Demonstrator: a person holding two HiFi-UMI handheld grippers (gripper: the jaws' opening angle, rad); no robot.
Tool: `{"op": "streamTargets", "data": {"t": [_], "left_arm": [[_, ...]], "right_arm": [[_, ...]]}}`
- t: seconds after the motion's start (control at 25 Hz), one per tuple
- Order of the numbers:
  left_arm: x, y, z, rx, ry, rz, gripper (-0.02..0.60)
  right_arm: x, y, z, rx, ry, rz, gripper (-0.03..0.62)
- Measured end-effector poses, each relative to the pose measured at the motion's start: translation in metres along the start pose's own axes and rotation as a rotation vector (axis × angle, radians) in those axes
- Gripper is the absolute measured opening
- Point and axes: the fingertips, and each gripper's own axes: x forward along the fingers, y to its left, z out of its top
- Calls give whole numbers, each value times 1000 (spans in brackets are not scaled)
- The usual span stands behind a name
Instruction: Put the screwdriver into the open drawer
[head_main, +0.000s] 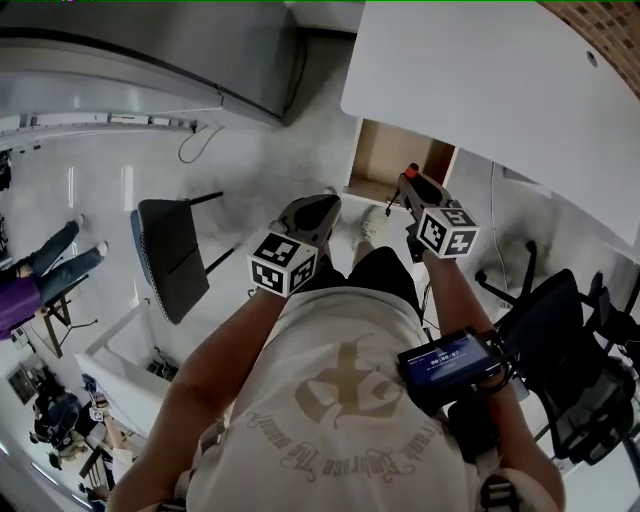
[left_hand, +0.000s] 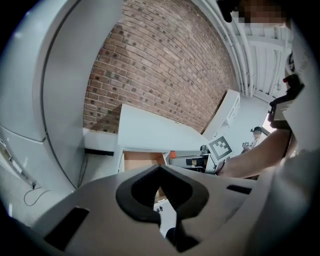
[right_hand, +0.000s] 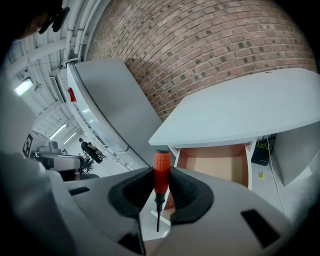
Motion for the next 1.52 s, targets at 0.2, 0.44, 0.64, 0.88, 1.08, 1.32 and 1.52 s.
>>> {"op": "streamTargets", "data": {"t": [0.2, 0.44, 0.64, 0.88, 1.08, 1.32, 1.52], "left_arm": [[7, 8, -16, -33, 12, 21, 20], [14, 37, -35, -84, 19, 57, 20], [25, 47, -60, -113, 33, 56, 20], [27, 26, -76, -145, 38, 50, 20], [29, 26, -82, -153, 33, 59, 20], [35, 30, -92, -160, 34, 80, 20], [40, 56, -111, -205, 34, 72, 20]], "right_arm": [[15, -16, -20, 62, 33, -16, 104], [46, -29, -34, 97, 60, -31, 104], [70, -44, -46, 129, 55, -52, 104], [68, -66, -47, 153, 39, -93, 104], [69, -73, -45, 37, 60, -95, 104], [67, -94, -51, 30, 63, -114, 104], [104, -95, -65, 11, 82, -117, 104]]}}
